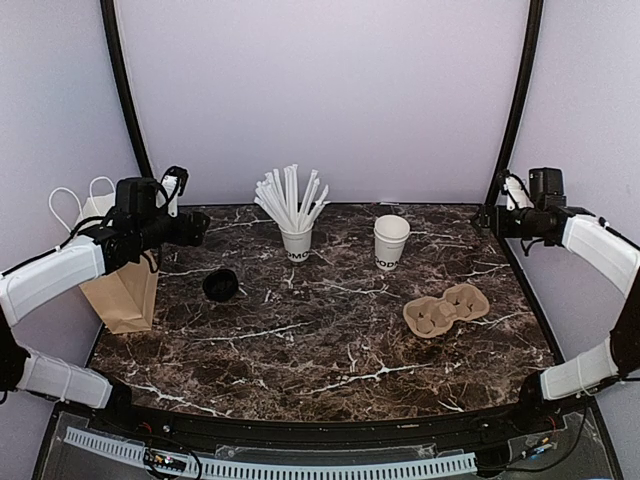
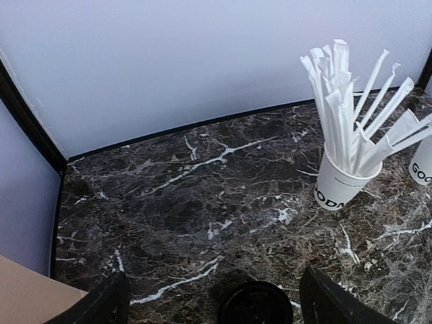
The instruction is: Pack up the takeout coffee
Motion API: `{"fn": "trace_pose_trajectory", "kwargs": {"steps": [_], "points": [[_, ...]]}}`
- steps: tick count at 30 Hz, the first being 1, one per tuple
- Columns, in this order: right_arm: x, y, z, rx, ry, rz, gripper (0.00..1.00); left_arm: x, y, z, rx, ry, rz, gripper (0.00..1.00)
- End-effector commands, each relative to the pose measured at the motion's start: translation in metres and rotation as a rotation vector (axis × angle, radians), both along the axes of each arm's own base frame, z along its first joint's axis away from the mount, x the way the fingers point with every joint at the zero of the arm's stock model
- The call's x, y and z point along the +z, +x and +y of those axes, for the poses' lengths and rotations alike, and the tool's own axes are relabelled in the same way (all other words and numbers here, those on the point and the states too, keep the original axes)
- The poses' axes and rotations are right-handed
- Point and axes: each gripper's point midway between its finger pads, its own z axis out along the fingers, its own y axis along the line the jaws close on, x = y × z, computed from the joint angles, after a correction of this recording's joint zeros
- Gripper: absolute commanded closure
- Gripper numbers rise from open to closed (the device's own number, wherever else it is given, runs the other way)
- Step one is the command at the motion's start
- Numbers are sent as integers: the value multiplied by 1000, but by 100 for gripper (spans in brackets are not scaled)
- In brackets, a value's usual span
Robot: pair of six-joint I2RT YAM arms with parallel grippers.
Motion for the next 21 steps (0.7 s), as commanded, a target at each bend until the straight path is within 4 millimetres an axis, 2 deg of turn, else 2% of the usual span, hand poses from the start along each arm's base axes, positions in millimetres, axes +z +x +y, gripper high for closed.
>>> {"fn": "trace_pose_trajectory", "kwargs": {"steps": [1, 4, 9, 11, 16, 21], "points": [[5, -5, 5, 41, 9, -53, 1, 3, -8, -36, -144, -36, -38, 10], [1, -16, 23, 171, 21, -41, 2, 3, -20, -61, -237, -63, -34, 14], [5, -30, 60, 368, -13, -40, 12, 10, -42, -98, -379, -143, 1, 40], [7, -37, 74, 445, -40, -41, 16, 10, -51, -110, -424, -169, 23, 45], [15, -56, 110, 630, -97, -53, 30, 6, -76, -143, -537, -191, 106, 42], [22, -57, 131, 715, -168, -65, 47, 4, -106, -176, -644, -185, 218, 38]]}}
